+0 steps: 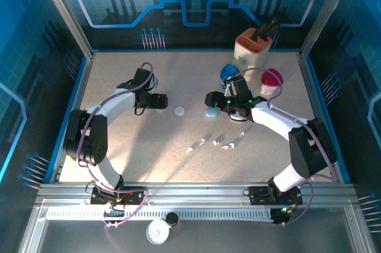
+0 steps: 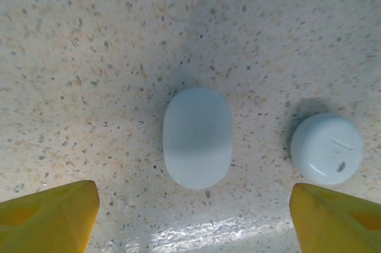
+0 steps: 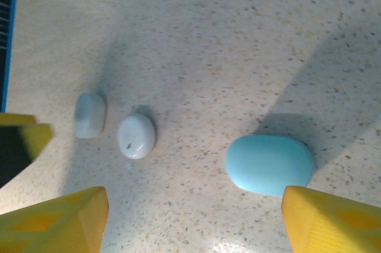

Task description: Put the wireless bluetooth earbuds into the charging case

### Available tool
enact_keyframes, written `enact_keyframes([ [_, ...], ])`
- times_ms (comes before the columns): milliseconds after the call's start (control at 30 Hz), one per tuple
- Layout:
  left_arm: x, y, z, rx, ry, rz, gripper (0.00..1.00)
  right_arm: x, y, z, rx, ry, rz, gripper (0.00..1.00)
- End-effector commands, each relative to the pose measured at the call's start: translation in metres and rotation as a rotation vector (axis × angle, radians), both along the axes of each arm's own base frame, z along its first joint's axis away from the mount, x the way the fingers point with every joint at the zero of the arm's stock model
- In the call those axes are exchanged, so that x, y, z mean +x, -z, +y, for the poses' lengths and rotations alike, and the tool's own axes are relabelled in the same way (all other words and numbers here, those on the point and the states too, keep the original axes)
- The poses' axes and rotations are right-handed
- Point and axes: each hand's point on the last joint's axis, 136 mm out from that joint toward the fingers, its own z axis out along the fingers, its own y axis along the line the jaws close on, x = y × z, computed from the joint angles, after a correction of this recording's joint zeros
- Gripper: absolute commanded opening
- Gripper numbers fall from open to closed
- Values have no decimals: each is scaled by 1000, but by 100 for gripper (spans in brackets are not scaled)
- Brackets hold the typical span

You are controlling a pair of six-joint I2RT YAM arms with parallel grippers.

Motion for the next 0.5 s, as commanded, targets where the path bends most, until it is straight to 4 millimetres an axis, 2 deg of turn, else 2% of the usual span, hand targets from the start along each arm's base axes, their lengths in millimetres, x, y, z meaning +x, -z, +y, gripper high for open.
enact_keyframes([
  [0, -6, 15, 1, 12, 14, 108, 80, -11, -9, 1, -52, -41, -15, 76],
  [100, -1, 26, 1, 21, 9, 140, 80, -13, -14, 4, -35, -49, -25, 76],
  [367, 8, 41, -3, 21, 11, 174, 60, -12, -20, 9, -13, -66, -32, 75],
  [467, 10, 45, -5, 10, 17, 181, 58, -11, -21, 11, -7, -71, -33, 75],
])
